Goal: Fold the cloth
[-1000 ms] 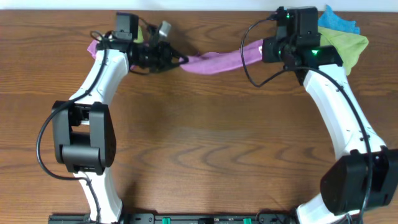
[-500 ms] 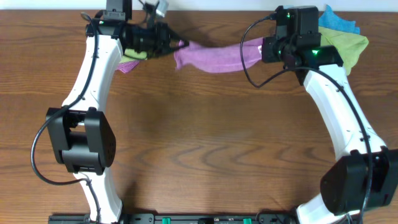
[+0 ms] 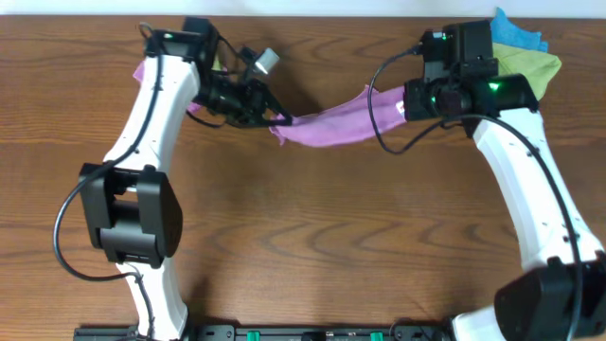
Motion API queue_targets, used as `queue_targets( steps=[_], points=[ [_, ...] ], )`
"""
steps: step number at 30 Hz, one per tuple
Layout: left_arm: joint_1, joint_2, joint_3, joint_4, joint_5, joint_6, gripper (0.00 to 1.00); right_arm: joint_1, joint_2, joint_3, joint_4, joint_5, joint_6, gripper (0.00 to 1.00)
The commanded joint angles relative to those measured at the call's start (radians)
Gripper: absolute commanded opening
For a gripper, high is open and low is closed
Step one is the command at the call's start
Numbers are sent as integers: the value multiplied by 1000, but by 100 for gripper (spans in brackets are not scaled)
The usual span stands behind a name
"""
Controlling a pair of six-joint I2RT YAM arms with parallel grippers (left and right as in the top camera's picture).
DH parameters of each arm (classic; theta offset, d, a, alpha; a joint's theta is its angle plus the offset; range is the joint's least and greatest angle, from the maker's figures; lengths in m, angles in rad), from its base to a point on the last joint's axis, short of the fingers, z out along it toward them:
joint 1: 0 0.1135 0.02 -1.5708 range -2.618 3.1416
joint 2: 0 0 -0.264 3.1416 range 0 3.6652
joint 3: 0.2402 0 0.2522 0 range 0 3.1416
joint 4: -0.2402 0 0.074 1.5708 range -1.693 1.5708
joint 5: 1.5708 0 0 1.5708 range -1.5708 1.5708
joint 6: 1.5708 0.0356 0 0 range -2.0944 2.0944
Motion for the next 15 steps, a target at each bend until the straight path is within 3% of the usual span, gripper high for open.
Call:
queue_targets(
  steps=[1,6,15],
  points=[
    [-45,7,-63,-10,33,115,6,-4,-49,-18,-28,-13,-18,1],
    [-55,6,-175,-42,157,256,6,-11,-194,-197,32,-31,5,1],
    [-91,5,-449,-98,241,496,6,-10,-458,-625,116,-51,113,1]
  ],
)
